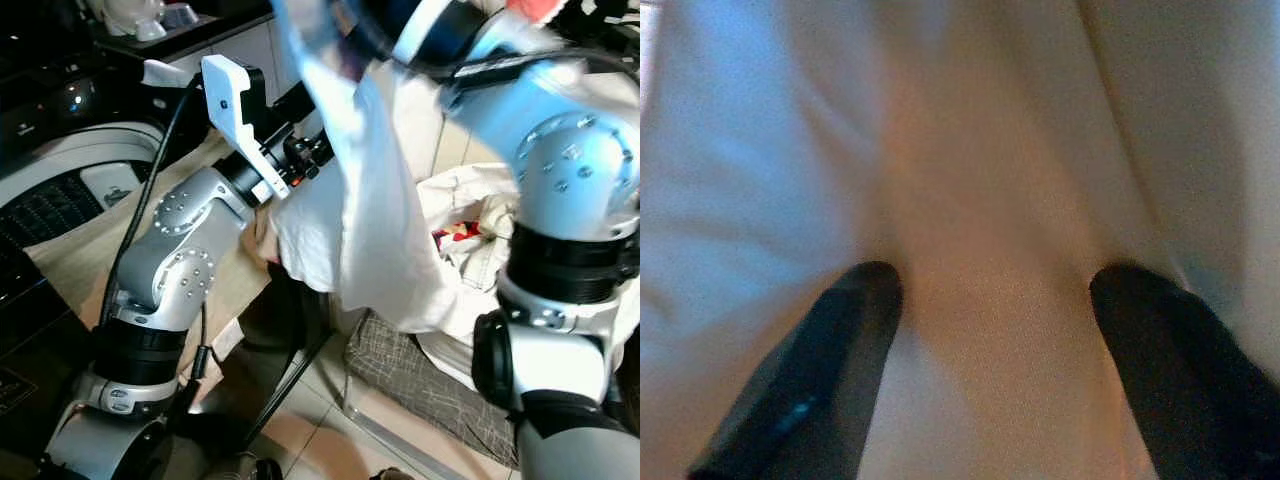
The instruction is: Clothes washing
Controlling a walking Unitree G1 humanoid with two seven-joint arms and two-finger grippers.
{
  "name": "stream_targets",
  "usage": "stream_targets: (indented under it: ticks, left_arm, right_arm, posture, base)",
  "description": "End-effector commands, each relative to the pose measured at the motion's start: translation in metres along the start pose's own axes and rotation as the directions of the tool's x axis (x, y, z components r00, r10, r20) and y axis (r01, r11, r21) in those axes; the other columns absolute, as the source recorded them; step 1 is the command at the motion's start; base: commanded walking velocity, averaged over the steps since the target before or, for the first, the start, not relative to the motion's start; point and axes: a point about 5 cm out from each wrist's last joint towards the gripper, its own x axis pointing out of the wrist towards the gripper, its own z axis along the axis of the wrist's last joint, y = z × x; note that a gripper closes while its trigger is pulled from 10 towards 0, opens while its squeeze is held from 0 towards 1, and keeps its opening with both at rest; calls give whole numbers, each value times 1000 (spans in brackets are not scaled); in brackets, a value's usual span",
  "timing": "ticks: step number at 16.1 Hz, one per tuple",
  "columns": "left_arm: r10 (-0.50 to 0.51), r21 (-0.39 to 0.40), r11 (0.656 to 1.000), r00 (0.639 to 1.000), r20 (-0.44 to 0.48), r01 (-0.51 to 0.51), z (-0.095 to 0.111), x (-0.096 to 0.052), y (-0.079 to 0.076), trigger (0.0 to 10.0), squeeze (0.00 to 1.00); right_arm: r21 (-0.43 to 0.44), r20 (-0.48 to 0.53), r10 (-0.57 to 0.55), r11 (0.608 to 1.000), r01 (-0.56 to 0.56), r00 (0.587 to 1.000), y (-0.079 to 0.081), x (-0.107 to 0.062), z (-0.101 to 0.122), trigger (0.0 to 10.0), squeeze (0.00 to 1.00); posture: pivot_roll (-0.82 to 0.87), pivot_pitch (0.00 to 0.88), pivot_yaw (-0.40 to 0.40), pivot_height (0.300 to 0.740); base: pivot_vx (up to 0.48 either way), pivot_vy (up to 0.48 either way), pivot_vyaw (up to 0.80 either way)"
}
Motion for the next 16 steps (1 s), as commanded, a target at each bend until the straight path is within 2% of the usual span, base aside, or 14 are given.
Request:
stream_targets:
  ticks: [1,2,3,4,8,12,16]
  left_arm:
    - [15,27,1000,1000,-11,-15,2,-2,3,10000,729]
    - [17,43,999,1000,-26,-16,-1,-2,4,10000,0]
    - [43,63,997,997,-57,-39,-6,-4,8,314,0]
    - [68,63,996,995,-68,-64,-8,-4,12,0,0]
    - [80,60,995,994,-75,-76,-6,-8,17,0,0]
    - [53,60,997,995,-90,-47,-8,-10,16,0,0]
    - [88,51,995,992,-90,-84,-8,-12,21,0,0]
  right_arm:
    - [-4,-10,45,999,-46,999,10,1,0,0,0]
    - [3,-4,51,999,-51,999,12,1,0,0,0]
    - [7,8,53,999,-53,999,13,0,3,0,0]
    - [5,13,50,999,-50,999,14,-1,4,0,0]
    - [-6,28,2,1000,-2,1000,9,-7,8,0,0]
    - [-11,42,-44,999,45,998,2,-12,12,0,0]
    - [-11,45,-63,998,63,997,-2,-14,14,0,0]
  posture:
    - [-94,0,80,740]
    - [-94,0,80,740]
    - [-98,0,84,740]
    - [-98,0,84,740]
    - [-96,0,87,740]
    - [-93,0,87,740]
    - [-92,0,86,740]
  base:
    - [0,0,0]
    - [0,0,0]
    - [0,0,0]
    - [0,0,0]
    - [0,0,0]
    - [0,0,0]
    - [0,0,0]
